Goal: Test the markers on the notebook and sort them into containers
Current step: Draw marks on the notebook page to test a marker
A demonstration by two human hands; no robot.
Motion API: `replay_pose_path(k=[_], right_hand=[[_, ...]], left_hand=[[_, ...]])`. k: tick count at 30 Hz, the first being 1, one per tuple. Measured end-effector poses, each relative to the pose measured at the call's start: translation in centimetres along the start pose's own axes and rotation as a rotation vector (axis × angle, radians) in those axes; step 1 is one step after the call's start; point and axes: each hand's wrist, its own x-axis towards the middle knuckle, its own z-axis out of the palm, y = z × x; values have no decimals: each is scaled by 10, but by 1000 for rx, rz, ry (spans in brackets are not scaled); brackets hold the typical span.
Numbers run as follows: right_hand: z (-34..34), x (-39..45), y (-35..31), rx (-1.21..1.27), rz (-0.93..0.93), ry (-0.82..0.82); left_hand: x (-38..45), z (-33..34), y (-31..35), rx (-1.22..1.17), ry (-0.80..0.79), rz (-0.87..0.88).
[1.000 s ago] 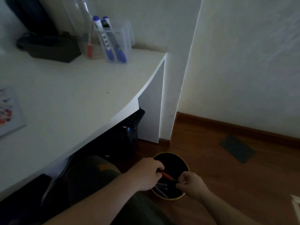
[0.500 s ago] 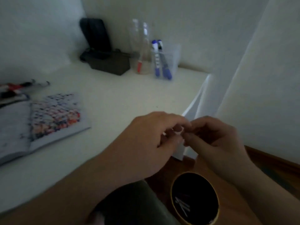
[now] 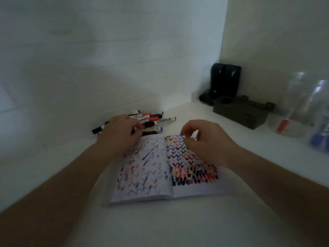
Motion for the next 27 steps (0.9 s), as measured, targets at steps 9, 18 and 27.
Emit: replay_pose_path(k=[9, 18, 27], right_hand=[[29, 11, 14, -16, -28, 35], [28, 10, 17, 61, -28, 48], [24, 6, 16, 88, -15, 68]], left_hand=[[-3, 22, -24, 84, -17, -9], [-3, 35, -20, 280, 18, -71], [-8, 29, -18, 287, -48, -177]])
